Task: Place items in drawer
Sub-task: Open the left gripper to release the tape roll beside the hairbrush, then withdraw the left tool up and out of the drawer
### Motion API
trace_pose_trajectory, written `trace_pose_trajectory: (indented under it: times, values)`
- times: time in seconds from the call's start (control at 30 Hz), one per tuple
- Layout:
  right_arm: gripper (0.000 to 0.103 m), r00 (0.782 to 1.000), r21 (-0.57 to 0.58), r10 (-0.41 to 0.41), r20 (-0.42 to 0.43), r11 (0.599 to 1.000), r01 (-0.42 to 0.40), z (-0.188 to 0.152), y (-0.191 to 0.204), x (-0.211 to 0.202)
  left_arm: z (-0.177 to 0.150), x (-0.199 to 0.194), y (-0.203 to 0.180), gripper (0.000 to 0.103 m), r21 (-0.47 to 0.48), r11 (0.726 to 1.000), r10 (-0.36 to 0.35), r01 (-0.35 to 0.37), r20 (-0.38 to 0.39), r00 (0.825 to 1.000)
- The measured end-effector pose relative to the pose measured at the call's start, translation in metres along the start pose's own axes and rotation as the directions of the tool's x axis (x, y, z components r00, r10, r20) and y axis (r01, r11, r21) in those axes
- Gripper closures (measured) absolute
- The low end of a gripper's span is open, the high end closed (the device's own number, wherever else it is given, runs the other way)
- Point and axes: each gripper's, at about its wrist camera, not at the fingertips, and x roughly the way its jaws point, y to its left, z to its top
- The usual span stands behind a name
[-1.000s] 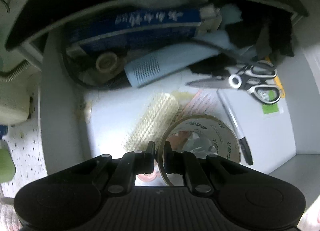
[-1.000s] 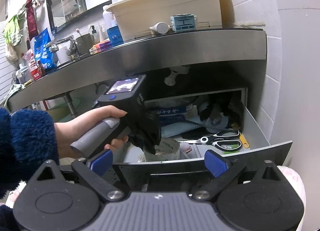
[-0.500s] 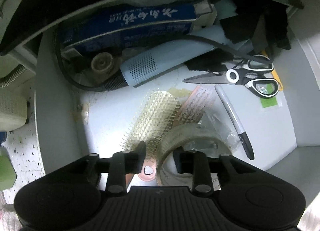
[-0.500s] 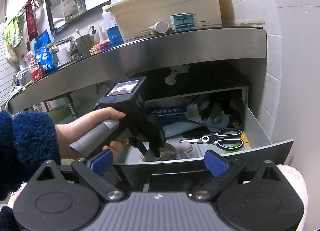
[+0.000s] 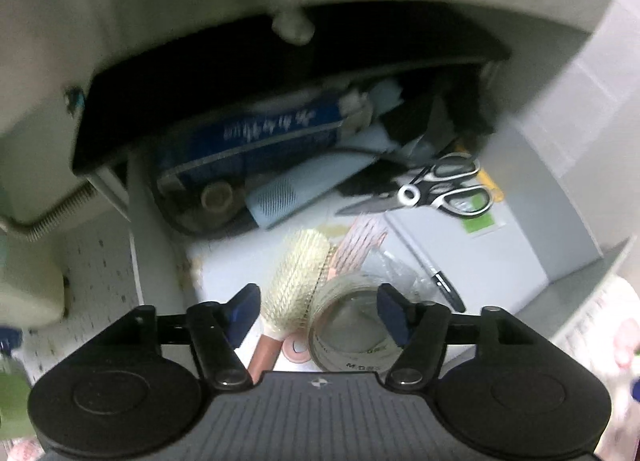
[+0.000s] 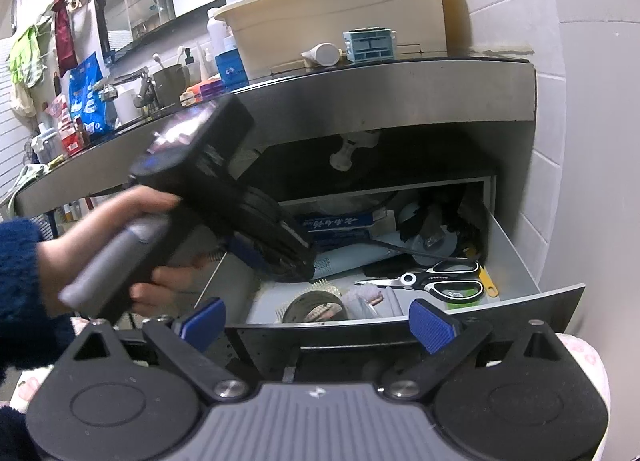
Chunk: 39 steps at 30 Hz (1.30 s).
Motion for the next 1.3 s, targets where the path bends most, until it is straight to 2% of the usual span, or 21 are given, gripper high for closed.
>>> trace_pose_trajectory:
  times: [0.13,0.3,0.37,0.5,0.6,1.0,1.13,1.23,1.3]
  values:
    - [0.004,1.000,-0.016,-0.007,-0.001,1.000,0.007,0.000,0.004,0.000,-0.011,-0.035,0.002,0.027,0.004,1.000,-0.003,0.003,0.090,0.996]
    - [0.004,1.000,-0.044,-0.028,-0.009,0.999,0.028,-0.002,0.009,0.003,-0.024,-0.075,0.014,0.021,-0.063,0.998,0.024,-0.012,0.193,0.981]
    - [0.004,0.999,-0.057,-0.038,-0.013,0.998,0.038,-0.004,0.011,0.005,-0.030,-0.089,0.020,0.014,-0.108,0.994,0.041,-0.017,0.226,0.973]
    - [0.004,0.998,-0.083,-0.060,-0.021,0.995,0.058,-0.006,0.015,0.009,-0.045,-0.110,0.029,0.014,-0.163,0.986,0.070,-0.026,0.270,0.960]
    - [0.004,0.996,-0.094,-0.083,-0.029,0.992,0.079,-0.011,0.017,0.016,-0.061,-0.123,0.032,0.013,-0.195,0.979,0.117,-0.058,0.305,0.945]
    - [0.004,0.989,-0.134,-0.142,-0.047,0.982,0.135,-0.024,0.022,0.035,-0.121,-0.146,0.028,0.010,-0.252,0.960,0.217,-0.122,0.398,0.891]
    - [0.004,0.986,-0.143,-0.158,-0.046,0.978,0.150,-0.026,0.023,0.040,-0.139,-0.145,0.017,0.007,-0.254,0.953,0.261,-0.167,0.397,0.880]
    - [0.004,0.985,-0.145,-0.165,-0.048,0.977,0.157,-0.027,0.023,0.043,-0.151,-0.141,0.009,0.007,-0.242,0.944,0.308,-0.224,0.404,0.862]
    - [0.004,0.984,-0.142,-0.170,-0.062,0.977,0.160,-0.028,0.022,0.048,-0.157,-0.140,0.008,0.007,-0.241,0.942,0.315,-0.233,0.403,0.859]
